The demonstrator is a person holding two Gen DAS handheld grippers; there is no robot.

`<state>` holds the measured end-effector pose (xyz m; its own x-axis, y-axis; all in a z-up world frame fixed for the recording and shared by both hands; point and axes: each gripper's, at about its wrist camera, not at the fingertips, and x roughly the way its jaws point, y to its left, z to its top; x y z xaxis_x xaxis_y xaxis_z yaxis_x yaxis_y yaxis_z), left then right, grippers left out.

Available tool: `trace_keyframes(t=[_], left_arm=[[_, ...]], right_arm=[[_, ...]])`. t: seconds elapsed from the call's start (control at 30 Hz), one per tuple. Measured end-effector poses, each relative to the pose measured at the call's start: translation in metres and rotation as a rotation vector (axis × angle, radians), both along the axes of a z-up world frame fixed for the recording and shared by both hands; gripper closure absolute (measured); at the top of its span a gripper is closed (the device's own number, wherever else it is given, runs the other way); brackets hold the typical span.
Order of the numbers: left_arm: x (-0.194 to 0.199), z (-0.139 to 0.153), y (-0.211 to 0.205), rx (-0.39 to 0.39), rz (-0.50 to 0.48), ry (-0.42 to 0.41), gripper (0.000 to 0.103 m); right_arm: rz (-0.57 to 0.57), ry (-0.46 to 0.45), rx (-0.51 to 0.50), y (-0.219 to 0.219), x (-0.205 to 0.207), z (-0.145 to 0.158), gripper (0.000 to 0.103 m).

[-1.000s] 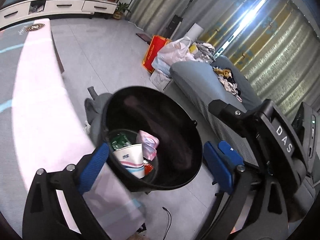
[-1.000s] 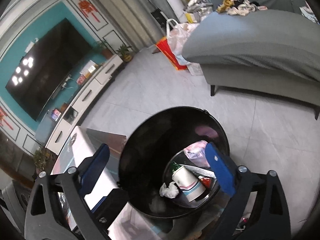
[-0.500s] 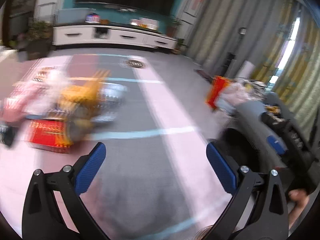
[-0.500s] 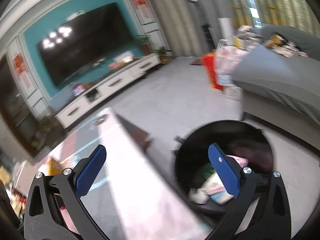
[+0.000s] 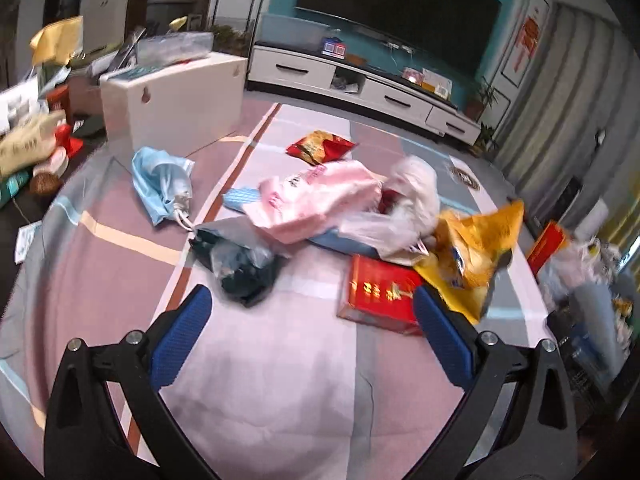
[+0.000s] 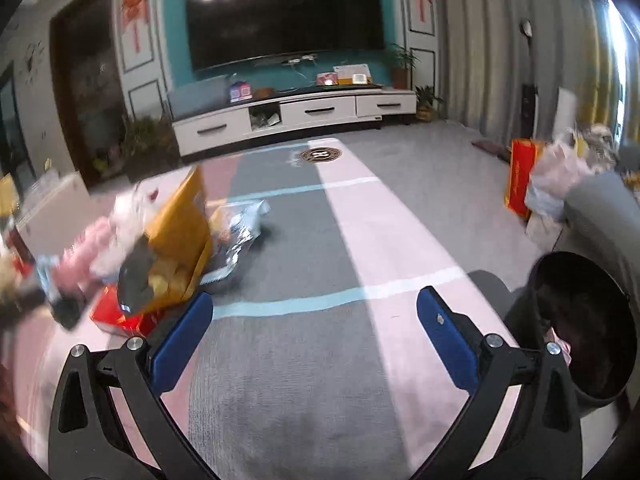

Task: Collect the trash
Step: 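Move both grippers back from the bin toward the cluttered table, then reach both grippers toward the dark plastic bag and yellow chip bag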

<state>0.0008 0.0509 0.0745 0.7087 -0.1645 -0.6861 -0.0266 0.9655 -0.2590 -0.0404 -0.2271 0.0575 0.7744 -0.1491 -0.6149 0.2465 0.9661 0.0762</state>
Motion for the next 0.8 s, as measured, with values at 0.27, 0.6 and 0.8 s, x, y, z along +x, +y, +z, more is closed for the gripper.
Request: trace_keyframes(t=[0.27, 0.6, 0.8], left_arm=[[0.011, -0.007, 0.027, 0.032, 0.093, 0.014, 0.003], [0.017, -0.013, 0.038, 0.029, 0.116, 0.029, 0.003], [0.018, -0.017, 0.036, 0.03, 0.112, 0.04, 0.003]], right_arm=[[0.003, 0.018, 0.002, 0.021, 0.013, -0.02, 0.003], [0.027, 0.033, -0.029, 0.031, 0.012, -0.023, 0.003], [0.01, 0.036, -0.017, 0.027, 0.01, -0.024, 0.003]])
